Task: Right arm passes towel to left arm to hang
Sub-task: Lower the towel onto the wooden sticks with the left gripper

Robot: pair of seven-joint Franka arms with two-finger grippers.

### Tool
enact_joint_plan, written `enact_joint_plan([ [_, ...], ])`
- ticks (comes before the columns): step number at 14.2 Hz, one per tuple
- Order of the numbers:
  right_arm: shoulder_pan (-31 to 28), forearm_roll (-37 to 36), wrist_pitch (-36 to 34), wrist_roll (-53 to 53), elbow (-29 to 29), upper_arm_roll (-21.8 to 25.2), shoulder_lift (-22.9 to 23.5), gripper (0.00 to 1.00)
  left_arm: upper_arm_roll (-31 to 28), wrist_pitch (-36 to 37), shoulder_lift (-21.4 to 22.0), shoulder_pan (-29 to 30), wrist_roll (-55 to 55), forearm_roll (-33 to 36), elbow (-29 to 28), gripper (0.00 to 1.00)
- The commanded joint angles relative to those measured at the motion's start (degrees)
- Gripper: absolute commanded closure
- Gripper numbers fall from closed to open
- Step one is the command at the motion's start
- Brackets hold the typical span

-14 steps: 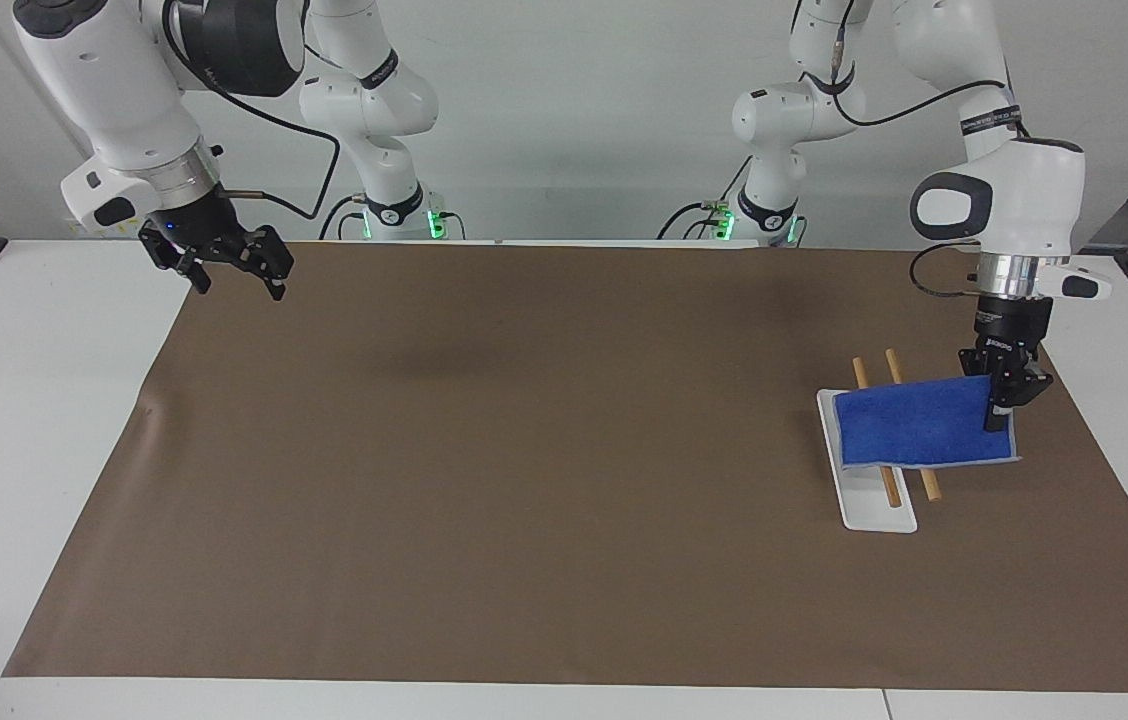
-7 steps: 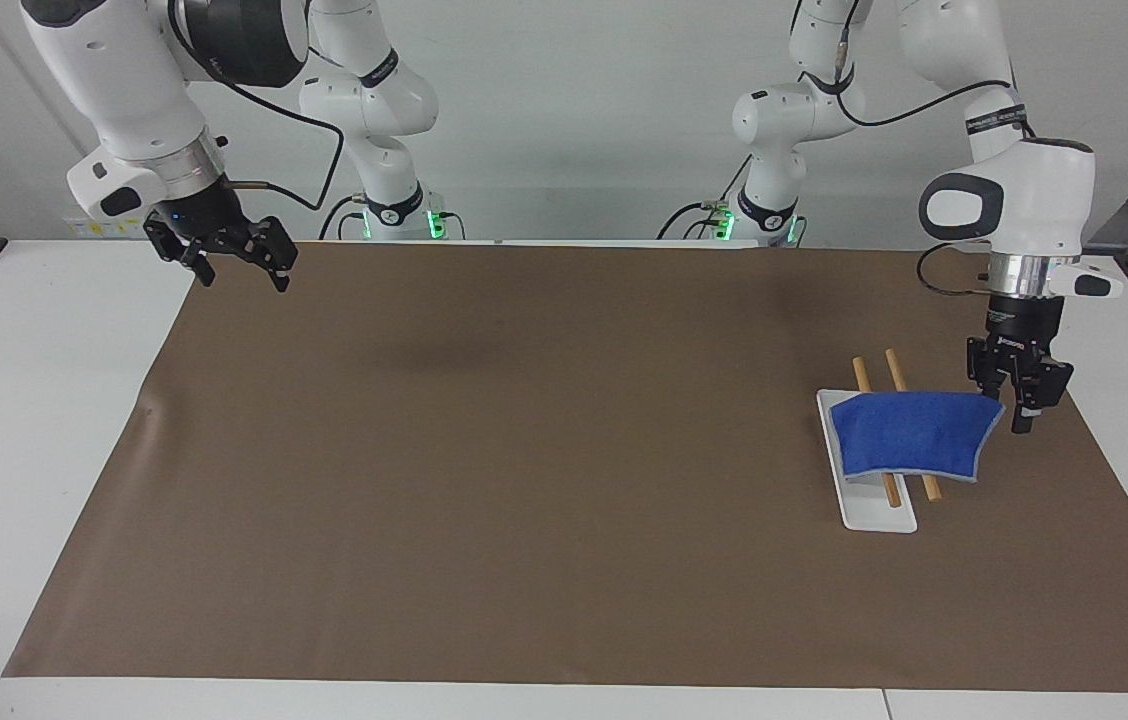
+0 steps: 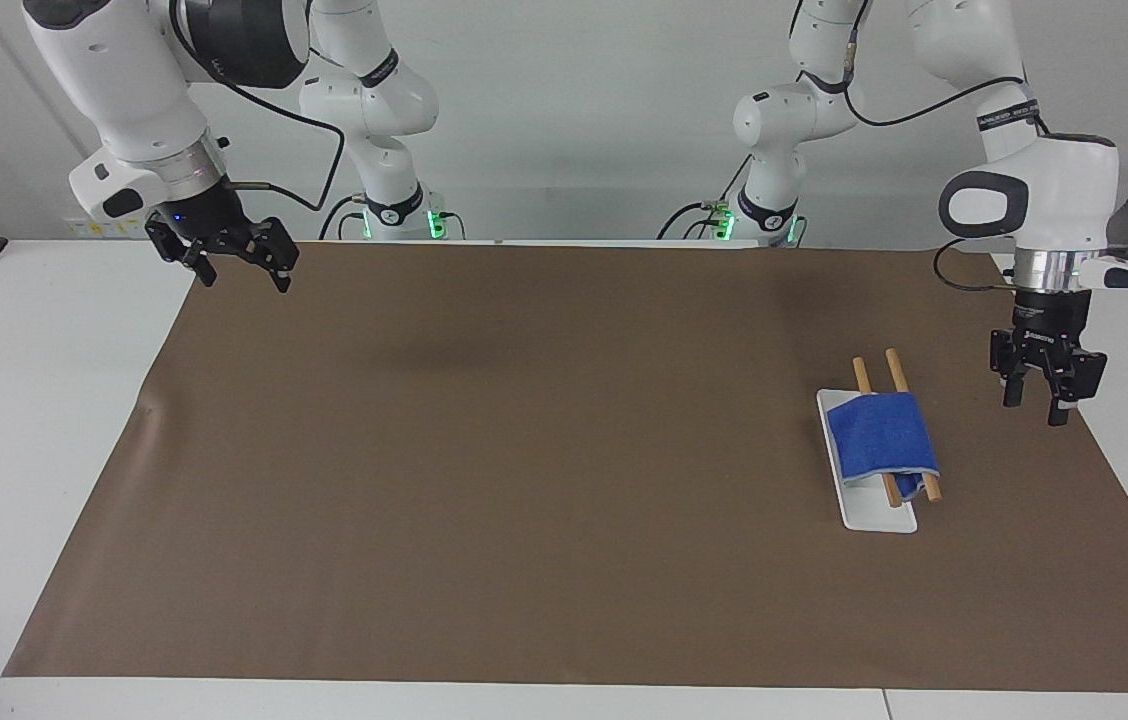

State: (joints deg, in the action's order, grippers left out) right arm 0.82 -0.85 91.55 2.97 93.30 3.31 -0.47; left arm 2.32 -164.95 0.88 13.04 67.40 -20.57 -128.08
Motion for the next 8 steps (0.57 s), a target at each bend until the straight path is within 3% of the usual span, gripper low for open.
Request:
enact_joint_plan([
  [1,-0.38,-0.02,0.30,-0.07,1.62,-0.15,-1.38,0.00,0.31,6.89,2.20,-0.55,-2.61,0.35,1.33,0.06],
  [4,-0.38,-0.02,0.30,-0.07,1.62,-0.15,-1.38,0.00,0.58,15.43,3.17,-3.88,-9.54,0.35,3.35,0.02],
  [8,-0.29,-0.02,0.30,-0.07,1.62,-0.15,-1.38,0.00,0.58,19.13,4.66,-9.86,-12.38,4.73,3.89,0.02],
])
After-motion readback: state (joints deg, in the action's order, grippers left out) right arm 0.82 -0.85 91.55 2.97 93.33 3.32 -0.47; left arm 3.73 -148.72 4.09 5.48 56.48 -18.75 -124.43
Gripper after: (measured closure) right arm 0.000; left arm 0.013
